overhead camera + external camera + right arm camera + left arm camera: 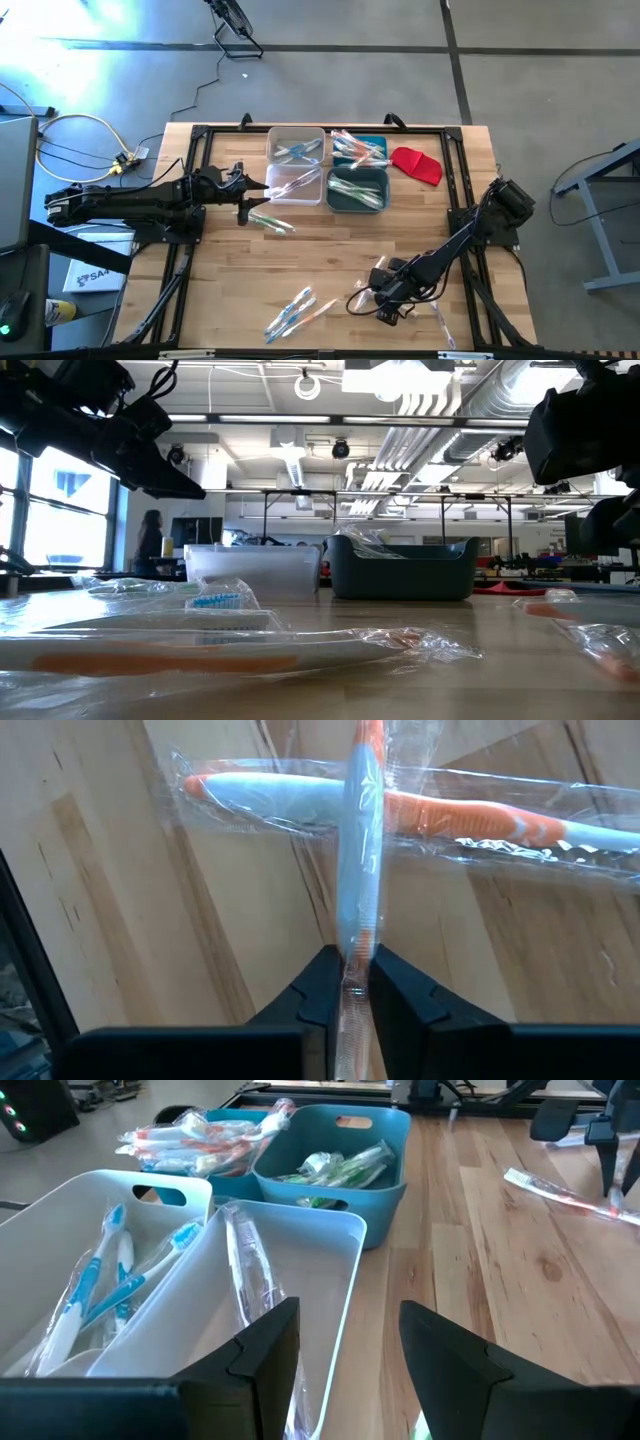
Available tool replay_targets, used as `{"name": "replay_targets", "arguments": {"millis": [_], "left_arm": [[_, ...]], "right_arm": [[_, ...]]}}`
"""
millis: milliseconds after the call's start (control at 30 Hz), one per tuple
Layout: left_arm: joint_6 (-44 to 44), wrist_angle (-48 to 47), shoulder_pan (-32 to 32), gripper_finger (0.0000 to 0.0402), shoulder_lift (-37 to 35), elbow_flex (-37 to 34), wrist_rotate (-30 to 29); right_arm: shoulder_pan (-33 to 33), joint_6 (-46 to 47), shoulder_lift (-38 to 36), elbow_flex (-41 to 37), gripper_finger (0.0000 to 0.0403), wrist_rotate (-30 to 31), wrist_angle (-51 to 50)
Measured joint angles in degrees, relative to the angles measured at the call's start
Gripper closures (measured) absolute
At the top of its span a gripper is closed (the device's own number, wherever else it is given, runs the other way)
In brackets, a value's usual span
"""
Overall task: Pick & Place Toothbrushes
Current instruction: Put the orange toothbrush into the blue bin
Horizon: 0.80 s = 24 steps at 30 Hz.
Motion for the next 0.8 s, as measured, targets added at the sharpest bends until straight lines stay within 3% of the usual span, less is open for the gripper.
{"name": "replay_targets", "arguments": {"millis": [467, 800], "left_arm": [[0.0, -0.2, 0.0, 0.0231, 0.0, 0.0, 0.0], [0.0, -0.2, 0.0, 0.0231, 0.0, 0.0, 0.0]], "right_arm": [[0.0, -0.1, -1.3, 0.0, 0.0373, -0.5, 0.0], [-0.4, -1.6, -11.4, -0.2, 0.0384, 4.2, -1.0]]}}
